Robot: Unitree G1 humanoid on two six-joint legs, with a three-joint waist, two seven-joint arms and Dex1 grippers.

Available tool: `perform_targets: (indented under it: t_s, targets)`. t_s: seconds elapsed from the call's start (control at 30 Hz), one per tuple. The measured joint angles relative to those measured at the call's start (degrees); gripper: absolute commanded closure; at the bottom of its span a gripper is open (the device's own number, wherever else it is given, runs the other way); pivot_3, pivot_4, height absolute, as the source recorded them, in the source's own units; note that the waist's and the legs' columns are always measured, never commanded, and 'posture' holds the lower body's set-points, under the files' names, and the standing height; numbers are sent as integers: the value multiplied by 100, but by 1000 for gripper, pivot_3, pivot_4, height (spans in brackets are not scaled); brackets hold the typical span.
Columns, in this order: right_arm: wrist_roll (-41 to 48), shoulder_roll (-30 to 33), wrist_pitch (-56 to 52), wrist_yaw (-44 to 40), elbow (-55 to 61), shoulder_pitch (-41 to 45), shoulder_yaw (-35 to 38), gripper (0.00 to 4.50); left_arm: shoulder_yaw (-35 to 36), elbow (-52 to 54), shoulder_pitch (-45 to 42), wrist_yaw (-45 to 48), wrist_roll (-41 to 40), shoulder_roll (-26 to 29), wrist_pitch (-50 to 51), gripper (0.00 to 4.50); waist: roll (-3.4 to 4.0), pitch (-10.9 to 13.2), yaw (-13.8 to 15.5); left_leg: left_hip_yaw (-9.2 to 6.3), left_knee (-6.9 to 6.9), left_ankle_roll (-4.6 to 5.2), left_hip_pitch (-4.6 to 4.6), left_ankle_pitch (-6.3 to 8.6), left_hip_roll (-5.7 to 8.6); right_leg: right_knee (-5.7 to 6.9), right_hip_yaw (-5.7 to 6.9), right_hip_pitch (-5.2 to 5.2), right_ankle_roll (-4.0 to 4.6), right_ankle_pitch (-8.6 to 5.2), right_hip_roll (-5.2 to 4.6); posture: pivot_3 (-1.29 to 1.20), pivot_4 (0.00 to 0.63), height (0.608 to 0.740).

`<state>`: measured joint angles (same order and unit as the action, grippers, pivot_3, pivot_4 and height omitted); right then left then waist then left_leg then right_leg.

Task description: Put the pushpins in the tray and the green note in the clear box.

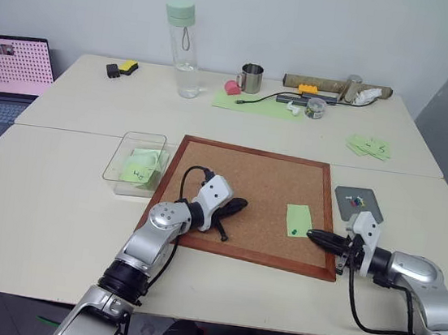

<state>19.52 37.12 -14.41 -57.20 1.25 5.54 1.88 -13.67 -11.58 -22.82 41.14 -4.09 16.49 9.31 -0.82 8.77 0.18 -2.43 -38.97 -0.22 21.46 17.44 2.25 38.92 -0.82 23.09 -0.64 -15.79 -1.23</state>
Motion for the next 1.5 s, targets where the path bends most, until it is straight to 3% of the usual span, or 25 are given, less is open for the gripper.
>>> perform_targets:
  t_s: [0.37, 0.73, 0.9, 1.0, 1.3, 1.5]
  targets:
    - [747, 78, -650, 298, 798, 101, 743, 4490, -11, -32, 23, -51, 11, -1, -30, 4500, 0, -7, -1, -1, 1, 1, -3, 0, 0, -2, 1, -4, -1, 0, 0, 0, 150, 740]
    - [-383, 470, -662, 1344, -1097, 1090, 710, 4490, -66, -96, 7, -66, 34, -18, -113, 4500, 5, -12, -11, 6, 4, 1, -7, 0, 0, -2, -4, -8, -1, -1, 0, 0, 150, 740]
    - [-760, 495, -625, 1608, -1541, 1133, 621, 3447, -65, -78, 40, -79, 38, -14, -117, 4500, 12, -16, -13, 6, 4, 1, -8, 0, 0, -1, -5, -8, -1, -1, 0, 0, 150, 740]
    - [-799, 494, -624, 1638, -1543, 1145, 622, 2666, -65, -56, 60, -106, 38, -14, -117, 4500, 13, -17, -13, 6, 4, 1, -8, 0, 0, -1, -4, -9, -1, -1, 0, 0, 150, 740]
    - [-673, 545, -615, 1410, -1219, 1131, 649, 875, -64, -64, 53, -108, 38, -13, -119, 4500, 14, -17, -14, 5, 4, 1, -8, 1, 0, -1, -3, -10, -1, -1, 0, 0, 150, 740]
    - [-236, 694, -435, 391, 70, 512, 464, 751, -65, -104, 33, -106, 38, -9, -125, 4500, 12, -15, -13, -3, 7, 3, -32, 2, 0, -9, 1, -40, -10, -6, 1, 0, 150, 740]
